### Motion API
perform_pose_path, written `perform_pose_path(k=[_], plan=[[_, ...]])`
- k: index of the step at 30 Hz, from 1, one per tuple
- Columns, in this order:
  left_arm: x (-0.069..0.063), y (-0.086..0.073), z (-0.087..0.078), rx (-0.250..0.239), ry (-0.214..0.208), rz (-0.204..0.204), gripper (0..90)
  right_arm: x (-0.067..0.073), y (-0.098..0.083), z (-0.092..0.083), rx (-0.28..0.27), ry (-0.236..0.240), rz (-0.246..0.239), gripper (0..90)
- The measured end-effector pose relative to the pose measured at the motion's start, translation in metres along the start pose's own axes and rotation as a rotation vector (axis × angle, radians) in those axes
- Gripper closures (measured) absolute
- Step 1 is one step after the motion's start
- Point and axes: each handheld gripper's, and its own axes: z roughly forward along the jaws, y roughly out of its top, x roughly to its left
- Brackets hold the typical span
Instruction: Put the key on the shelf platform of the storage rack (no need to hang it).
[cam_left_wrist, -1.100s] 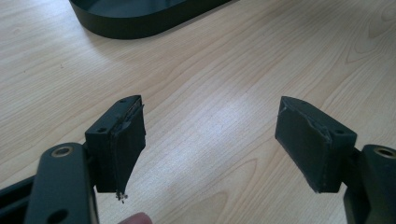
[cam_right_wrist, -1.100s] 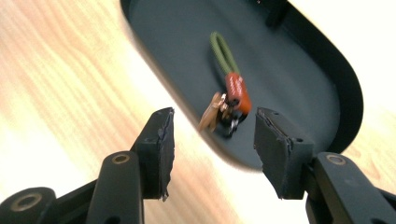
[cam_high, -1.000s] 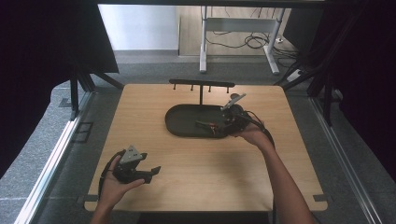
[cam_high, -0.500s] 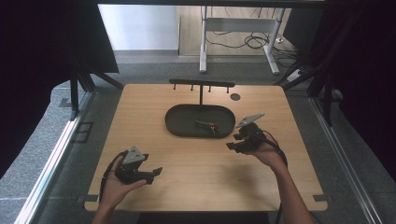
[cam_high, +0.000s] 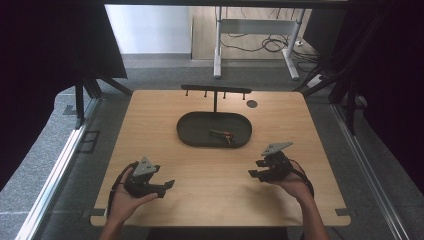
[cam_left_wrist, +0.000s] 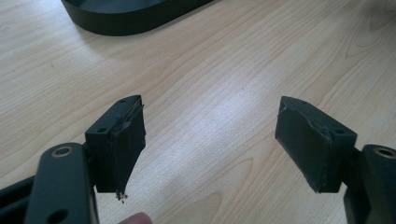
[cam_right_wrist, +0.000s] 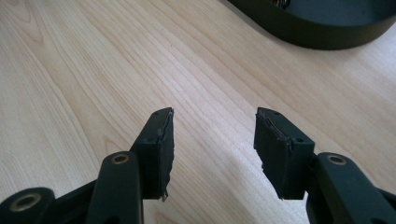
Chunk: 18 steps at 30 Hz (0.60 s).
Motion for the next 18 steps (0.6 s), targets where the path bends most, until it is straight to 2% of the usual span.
perform_pose_path(k=[4,7,18], plan=[[-0.0009,0.0003,0.0005,0.0,-0.001,0.003,24.6,-0.0016,-0.0022,0.0,0.001,-0.01,0.004,48.6],[-0.0012,0.0004,0.0003,0.001,0.0,0.004,24.6,-0.0021,-0.0009,-0.0032,-0.03,-0.007,0.014,48.7],[-0.0004,0.0004,0.0003,-0.001,0.0,0.002,24.6,0.0019,-0.001,-0.003,-0.041,-0.016,0.014,45.2]])
